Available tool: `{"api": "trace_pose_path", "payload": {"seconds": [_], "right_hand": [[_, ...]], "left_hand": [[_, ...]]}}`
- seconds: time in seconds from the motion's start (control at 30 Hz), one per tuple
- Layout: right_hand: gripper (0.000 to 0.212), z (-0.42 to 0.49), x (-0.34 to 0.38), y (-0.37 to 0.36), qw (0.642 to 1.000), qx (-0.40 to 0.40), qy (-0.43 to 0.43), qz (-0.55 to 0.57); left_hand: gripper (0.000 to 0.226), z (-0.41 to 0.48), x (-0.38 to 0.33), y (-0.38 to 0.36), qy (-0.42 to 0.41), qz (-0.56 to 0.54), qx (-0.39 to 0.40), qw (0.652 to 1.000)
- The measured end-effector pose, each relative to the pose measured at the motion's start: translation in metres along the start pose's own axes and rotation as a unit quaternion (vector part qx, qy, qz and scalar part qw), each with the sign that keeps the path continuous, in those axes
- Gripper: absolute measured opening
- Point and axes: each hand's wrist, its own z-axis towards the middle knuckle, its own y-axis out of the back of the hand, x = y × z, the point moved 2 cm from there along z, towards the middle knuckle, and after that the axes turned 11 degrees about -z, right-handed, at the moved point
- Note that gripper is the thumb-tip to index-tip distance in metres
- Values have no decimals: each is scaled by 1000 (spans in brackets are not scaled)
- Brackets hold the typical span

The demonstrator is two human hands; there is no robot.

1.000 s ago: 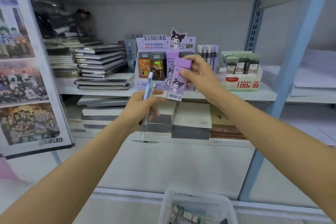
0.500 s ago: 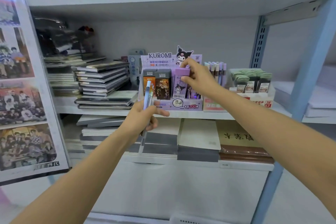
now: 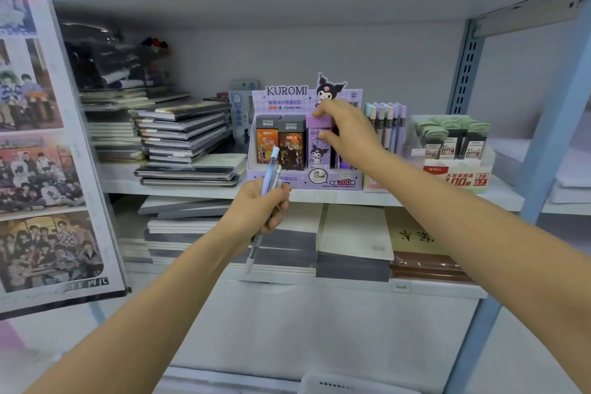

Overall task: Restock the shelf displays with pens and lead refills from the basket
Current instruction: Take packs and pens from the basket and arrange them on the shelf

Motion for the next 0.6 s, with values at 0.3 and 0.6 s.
{"api": "trace_pose_path", "payload": {"seconds": [0.3,0.6], "right_hand": [[32,-11,4,11,999,-28,-11,-13],[18,-68,21,7,866,183,-162,437]], "left_hand": [[12,-10,-4,-2,-9,34,22,999],[12,-19,0,-39,-8,83,72,994]]}}
